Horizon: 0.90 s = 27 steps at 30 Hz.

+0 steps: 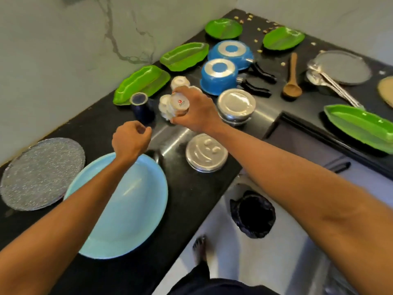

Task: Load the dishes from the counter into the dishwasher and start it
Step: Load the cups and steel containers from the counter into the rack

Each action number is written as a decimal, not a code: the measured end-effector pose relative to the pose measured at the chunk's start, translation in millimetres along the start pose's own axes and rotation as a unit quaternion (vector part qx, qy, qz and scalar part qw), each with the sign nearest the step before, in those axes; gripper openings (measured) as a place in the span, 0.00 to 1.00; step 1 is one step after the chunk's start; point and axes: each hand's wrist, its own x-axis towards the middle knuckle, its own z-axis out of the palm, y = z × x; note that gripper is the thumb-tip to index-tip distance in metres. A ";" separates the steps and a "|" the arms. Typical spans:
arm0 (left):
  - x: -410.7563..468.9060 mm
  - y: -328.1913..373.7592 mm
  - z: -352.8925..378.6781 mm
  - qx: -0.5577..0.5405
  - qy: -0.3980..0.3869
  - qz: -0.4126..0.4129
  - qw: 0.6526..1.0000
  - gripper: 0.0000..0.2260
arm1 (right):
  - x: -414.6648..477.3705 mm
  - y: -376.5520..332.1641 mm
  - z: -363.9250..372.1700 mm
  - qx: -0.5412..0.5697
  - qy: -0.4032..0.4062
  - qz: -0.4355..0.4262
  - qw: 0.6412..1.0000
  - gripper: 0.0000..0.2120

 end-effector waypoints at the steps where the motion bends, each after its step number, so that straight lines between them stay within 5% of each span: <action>1: -14.4 19.3 9.4 -0.015 -0.011 0.024 1.000 0.09 | -19.8 15.4 -16.6 -0.008 0.012 0.023 1.000 0.34; 13: -255.0 197.7 131.5 -0.083 -0.215 0.243 0.942 0.12 | -321.2 137.3 -181.8 -0.070 0.118 0.296 0.945 0.31; 22: -490.4 244.4 187.2 -0.012 -0.362 0.355 0.862 0.12 | -607.1 164.3 -244.2 -0.051 0.177 0.476 0.860 0.33; 27: -581.9 266.5 208.7 0.042 -0.428 0.402 0.808 0.11 | -728.8 166.2 -257.0 -0.010 0.234 0.589 0.774 0.31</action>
